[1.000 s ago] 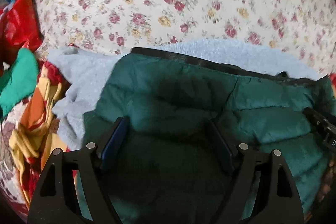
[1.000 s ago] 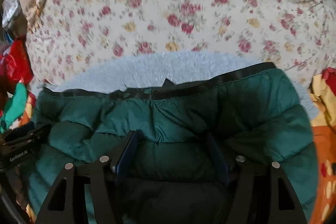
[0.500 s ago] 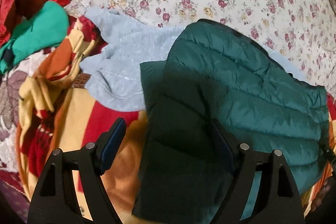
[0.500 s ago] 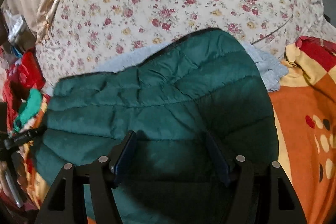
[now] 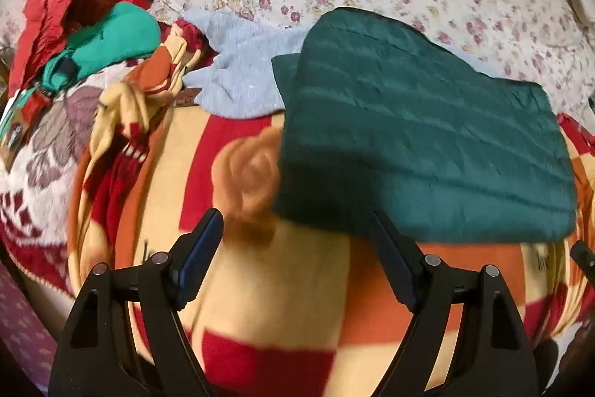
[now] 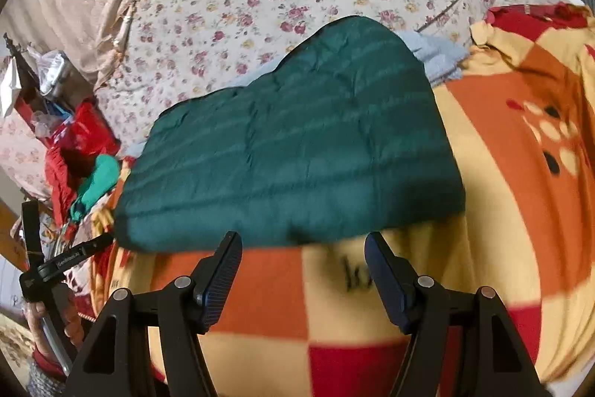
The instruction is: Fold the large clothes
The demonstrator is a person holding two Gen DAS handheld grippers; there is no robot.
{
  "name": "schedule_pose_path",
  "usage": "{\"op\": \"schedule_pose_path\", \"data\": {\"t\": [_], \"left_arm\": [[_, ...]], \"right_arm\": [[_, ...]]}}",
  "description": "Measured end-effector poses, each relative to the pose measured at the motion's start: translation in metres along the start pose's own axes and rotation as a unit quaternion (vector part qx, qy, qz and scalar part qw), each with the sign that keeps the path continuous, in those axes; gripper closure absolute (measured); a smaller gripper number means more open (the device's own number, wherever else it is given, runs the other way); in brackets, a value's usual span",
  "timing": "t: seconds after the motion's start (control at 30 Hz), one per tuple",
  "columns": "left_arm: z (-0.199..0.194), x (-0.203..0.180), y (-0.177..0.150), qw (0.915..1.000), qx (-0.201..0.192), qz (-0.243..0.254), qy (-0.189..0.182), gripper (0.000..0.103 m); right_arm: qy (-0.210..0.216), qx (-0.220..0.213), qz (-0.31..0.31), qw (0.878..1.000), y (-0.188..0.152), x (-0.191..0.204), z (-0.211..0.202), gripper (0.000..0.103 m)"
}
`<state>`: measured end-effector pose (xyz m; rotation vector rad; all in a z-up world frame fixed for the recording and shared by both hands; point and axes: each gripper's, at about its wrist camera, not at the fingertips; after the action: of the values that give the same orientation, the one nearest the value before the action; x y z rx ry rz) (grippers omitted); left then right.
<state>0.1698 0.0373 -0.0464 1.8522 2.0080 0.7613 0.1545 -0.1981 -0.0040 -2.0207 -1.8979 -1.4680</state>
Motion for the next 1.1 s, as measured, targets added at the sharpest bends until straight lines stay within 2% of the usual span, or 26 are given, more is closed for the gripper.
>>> {"op": "schedule_pose_path", "data": {"t": [0.17,0.3,0.53,0.67,0.77,1.1], "left_arm": [[-0.045,-0.001,-0.031,0.9995,-0.031,-0.004,0.009,0.022],[-0.083,0.001,-0.048,0.9985,-0.054,-0.003,-0.006,0.022],[-0.144,0.015,-0.057,0.9919,-0.127,0.002,-0.008,0.022],[-0.162,0.025,-0.058,0.9875,-0.158,-0.002,0.003,0.022],[-0.163,0.031,-0.058,0.9866,-0.163,-0.006,0.007,0.022],[-0.146,0.027,-0.059,0.9909,-0.134,-0.004,0.01,0.022]], "right_arm": [[0.031,-0.007,0.003,0.999,-0.027,0.029,-0.022,0.037],[0.048,-0.012,-0.012,0.999,-0.037,0.059,-0.038,0.037],[0.062,-0.025,-0.049,0.997,-0.042,0.118,-0.068,0.037],[0.056,-0.026,-0.068,0.996,-0.043,0.134,-0.074,0.037],[0.044,-0.031,-0.075,0.996,-0.043,0.138,-0.074,0.037],[0.025,-0.03,-0.064,0.997,-0.036,0.12,-0.069,0.037]]}}
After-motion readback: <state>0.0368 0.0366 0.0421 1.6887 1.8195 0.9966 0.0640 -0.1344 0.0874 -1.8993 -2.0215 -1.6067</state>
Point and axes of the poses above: each gripper's, at about its wrist camera, not at the fingertips, and z roughly the way its jaws point, x to its left, y to its top, and after that the axes turned 11 degrees about y, right-handed
